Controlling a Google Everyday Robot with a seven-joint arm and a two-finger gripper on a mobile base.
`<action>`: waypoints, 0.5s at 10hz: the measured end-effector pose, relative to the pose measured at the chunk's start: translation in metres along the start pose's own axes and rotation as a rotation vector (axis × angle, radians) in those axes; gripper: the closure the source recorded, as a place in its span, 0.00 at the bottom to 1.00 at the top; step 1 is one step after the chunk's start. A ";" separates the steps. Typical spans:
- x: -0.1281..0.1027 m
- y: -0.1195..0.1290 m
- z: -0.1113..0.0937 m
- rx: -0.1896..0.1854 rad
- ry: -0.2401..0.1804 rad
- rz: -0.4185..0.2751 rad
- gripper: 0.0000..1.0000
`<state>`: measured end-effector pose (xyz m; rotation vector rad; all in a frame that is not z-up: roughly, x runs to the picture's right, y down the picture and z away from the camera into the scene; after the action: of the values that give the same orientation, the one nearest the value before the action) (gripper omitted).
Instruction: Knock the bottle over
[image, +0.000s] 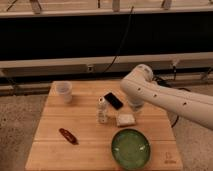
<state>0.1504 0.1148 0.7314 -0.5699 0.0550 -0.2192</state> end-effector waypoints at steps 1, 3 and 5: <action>-0.002 0.000 0.000 0.000 -0.001 -0.002 0.80; -0.005 -0.001 0.001 0.002 -0.003 -0.003 0.96; -0.005 -0.015 0.011 0.005 -0.010 -0.008 1.00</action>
<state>0.1434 0.1091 0.7488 -0.5659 0.0426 -0.2237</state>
